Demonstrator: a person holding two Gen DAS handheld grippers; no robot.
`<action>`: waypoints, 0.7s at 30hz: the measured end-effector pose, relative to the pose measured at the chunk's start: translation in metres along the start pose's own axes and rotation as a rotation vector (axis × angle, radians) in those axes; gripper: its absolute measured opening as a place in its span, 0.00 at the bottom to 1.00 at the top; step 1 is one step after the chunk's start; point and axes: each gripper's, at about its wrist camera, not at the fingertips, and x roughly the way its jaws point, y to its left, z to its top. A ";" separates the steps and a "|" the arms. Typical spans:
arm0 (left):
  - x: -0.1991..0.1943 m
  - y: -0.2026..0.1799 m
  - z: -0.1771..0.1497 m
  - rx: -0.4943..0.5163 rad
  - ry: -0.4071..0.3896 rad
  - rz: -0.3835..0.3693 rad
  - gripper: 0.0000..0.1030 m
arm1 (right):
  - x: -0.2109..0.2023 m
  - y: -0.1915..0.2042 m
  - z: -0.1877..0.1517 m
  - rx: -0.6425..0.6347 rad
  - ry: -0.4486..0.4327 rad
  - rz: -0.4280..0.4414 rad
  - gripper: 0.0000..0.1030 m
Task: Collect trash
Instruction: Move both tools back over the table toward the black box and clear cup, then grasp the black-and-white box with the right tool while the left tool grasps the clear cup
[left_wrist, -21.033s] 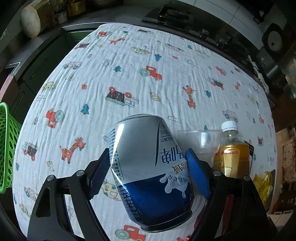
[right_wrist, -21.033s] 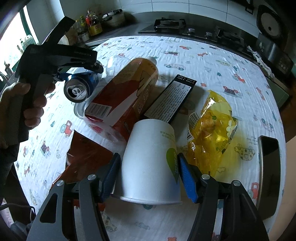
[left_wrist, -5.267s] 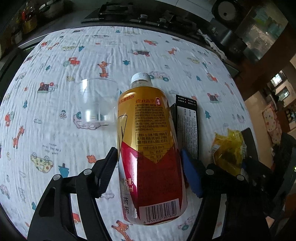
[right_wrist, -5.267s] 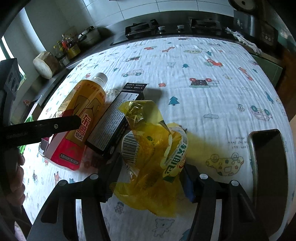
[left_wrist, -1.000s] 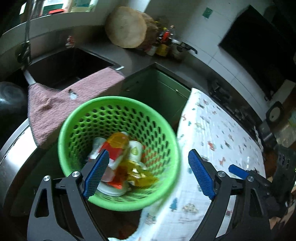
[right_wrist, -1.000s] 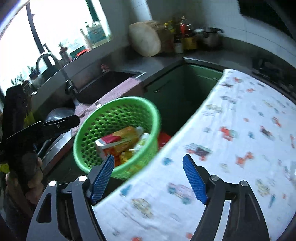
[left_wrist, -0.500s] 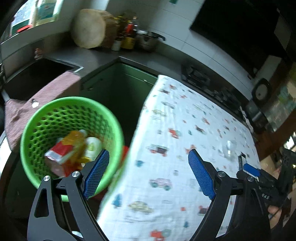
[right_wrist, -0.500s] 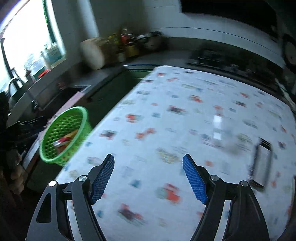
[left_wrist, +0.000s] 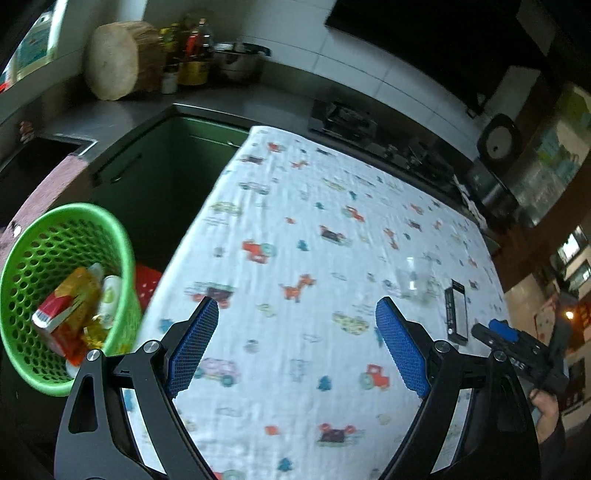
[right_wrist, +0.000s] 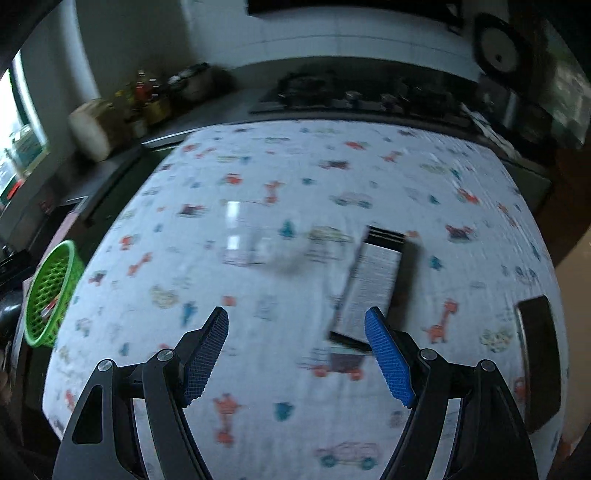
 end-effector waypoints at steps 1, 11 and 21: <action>0.002 -0.004 0.000 0.007 0.003 0.001 0.84 | 0.003 -0.006 0.001 0.010 0.008 -0.006 0.72; 0.041 -0.055 0.008 0.046 0.068 -0.022 0.84 | 0.045 -0.044 0.010 0.085 0.071 -0.010 0.71; 0.087 -0.097 0.006 0.064 0.142 -0.047 0.84 | 0.076 -0.055 0.020 0.107 0.116 -0.003 0.59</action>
